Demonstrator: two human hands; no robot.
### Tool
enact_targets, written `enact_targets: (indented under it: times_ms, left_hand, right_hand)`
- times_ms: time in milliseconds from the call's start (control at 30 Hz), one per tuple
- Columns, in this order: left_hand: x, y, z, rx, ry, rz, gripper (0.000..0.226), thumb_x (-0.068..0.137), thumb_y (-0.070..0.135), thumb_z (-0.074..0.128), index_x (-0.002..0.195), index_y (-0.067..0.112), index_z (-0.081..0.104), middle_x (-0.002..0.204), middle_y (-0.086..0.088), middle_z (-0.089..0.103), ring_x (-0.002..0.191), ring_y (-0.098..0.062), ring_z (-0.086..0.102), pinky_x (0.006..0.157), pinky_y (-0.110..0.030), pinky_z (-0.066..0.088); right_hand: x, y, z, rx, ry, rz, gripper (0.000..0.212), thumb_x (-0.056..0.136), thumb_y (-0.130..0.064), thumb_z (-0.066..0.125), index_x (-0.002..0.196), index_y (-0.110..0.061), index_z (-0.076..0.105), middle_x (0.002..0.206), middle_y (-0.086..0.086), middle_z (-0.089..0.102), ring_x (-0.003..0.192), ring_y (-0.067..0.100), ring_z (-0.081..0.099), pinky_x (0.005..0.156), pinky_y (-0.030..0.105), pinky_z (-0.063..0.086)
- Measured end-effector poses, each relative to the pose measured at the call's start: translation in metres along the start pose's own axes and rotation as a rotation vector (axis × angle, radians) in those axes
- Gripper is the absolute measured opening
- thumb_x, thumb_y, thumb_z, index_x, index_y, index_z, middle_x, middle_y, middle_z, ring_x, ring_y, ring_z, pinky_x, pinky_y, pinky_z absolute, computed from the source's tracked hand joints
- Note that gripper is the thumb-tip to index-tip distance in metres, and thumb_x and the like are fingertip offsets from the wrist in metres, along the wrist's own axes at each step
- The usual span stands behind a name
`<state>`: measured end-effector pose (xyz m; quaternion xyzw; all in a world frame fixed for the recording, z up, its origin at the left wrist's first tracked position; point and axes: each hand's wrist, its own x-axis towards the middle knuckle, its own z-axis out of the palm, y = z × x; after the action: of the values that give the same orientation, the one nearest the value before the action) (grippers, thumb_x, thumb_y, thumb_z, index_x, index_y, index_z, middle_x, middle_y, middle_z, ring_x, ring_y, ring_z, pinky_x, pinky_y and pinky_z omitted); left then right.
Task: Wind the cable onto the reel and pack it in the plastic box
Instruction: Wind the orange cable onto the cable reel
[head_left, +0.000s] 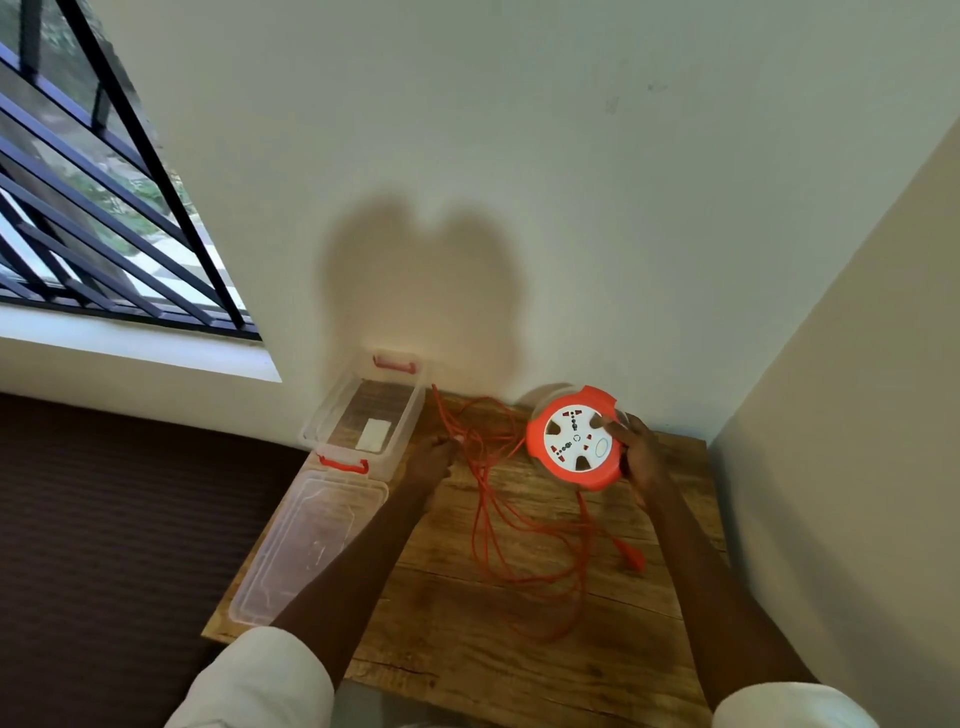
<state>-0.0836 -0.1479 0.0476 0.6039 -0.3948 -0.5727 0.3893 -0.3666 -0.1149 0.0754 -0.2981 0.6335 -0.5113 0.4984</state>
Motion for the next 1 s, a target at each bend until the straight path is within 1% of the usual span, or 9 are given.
enact_targets:
  times_ms: [100,200,300,433,500,600,733,867,1000]
  left_hand:
    - [0.0,0.008,0.001,-0.071,-0.028,0.12,0.017,0.103,0.012,0.051,0.096,0.005,0.065,0.085,-0.006,0.069,0.076,-0.016,0.063,0.065,-0.024,0.052]
    - [0.002,0.015,0.0,-0.125,-0.029,0.173,0.023,0.105,0.013,0.047,0.109,-0.004,0.062,0.093,-0.015,0.07,0.082,-0.024,0.068,0.072,-0.035,0.058]
    - [0.006,0.024,-0.001,-0.261,-0.006,0.122,0.022,0.105,0.014,0.049,0.114,-0.003,0.06,0.09,-0.013,0.069,0.078,-0.022,0.069,0.065,-0.031,0.061]
    - [0.008,0.037,-0.003,-0.542,-0.103,0.01,0.01,0.101,0.009,0.052,0.097,0.007,0.061,0.081,-0.009,0.068,0.072,-0.02,0.069,0.065,-0.033,0.063]
    - [0.009,0.038,-0.003,-0.597,-0.127,-0.046,0.01,0.099,0.007,0.056,0.09,0.009,0.061,0.074,-0.007,0.067,0.064,-0.017,0.068,0.063,-0.033,0.063]
    - [0.009,0.032,-0.004,-0.49,-0.159,-0.119,0.013,0.099,0.012,0.057,0.09,0.006,0.065,0.067,-0.004,0.063,0.064,-0.016,0.062,0.06,-0.031,0.059]
    - [0.007,0.015,-0.01,-0.315,-0.113,-0.173,0.017,0.099,0.024,0.059,0.089,0.011,0.064,0.079,-0.006,0.067,0.079,-0.023,0.062,0.069,-0.034,0.051]
    - [0.007,0.002,-0.018,-0.156,-0.081,-0.165,0.006,0.094,0.011,0.061,0.092,0.009,0.066,0.084,-0.009,0.067,0.077,-0.022,0.062,0.07,-0.033,0.053]
    - [0.005,-0.006,-0.024,-0.045,-0.067,-0.195,0.011,0.092,0.007,0.06,0.101,0.002,0.066,0.092,-0.013,0.065,0.081,-0.025,0.062,0.069,-0.033,0.055]
  right_hand:
    - [0.0,0.003,0.0,-0.01,0.0,0.021,0.018,0.094,-0.012,0.065,0.113,-0.015,0.064,0.12,0.02,0.069,0.105,0.041,0.067,0.094,0.062,0.053]
    - [-0.001,0.01,0.001,-0.043,0.018,0.065,0.011,0.094,-0.017,0.066,0.105,-0.018,0.066,0.117,0.02,0.071,0.1,0.038,0.069,0.094,0.06,0.054]
    - [0.0,0.017,0.004,-0.056,0.061,0.13,0.037,0.094,-0.025,0.067,0.127,-0.01,0.062,0.121,0.02,0.069,0.107,0.039,0.068,0.097,0.057,0.054]
    - [0.002,0.024,0.014,0.051,0.13,0.179,0.038,0.096,-0.016,0.062,0.132,-0.004,0.059,0.121,0.017,0.067,0.099,0.033,0.065,0.079,0.042,0.057]
    - [0.001,0.027,0.019,0.123,0.123,0.236,0.038,0.097,-0.017,0.062,0.131,-0.001,0.059,0.123,0.017,0.068,0.105,0.035,0.066,0.089,0.048,0.058]
    - [0.001,0.031,0.025,0.176,0.102,0.295,0.037,0.1,-0.018,0.059,0.133,-0.001,0.059,0.127,0.02,0.067,0.115,0.04,0.065,0.102,0.056,0.051]
    - [-0.001,0.032,0.032,0.203,0.082,0.284,0.039,0.098,-0.021,0.06,0.132,-0.002,0.06,0.127,0.019,0.067,0.116,0.041,0.064,0.101,0.053,0.053]
    - [0.0,0.033,0.037,0.227,0.041,0.282,0.042,0.098,-0.024,0.061,0.133,-0.002,0.059,0.128,0.02,0.067,0.118,0.041,0.063,0.106,0.057,0.048]
    - [0.003,0.035,0.037,0.246,0.003,0.286,0.044,0.098,-0.026,0.06,0.136,-0.003,0.057,0.13,0.02,0.065,0.121,0.042,0.061,0.108,0.058,0.045]
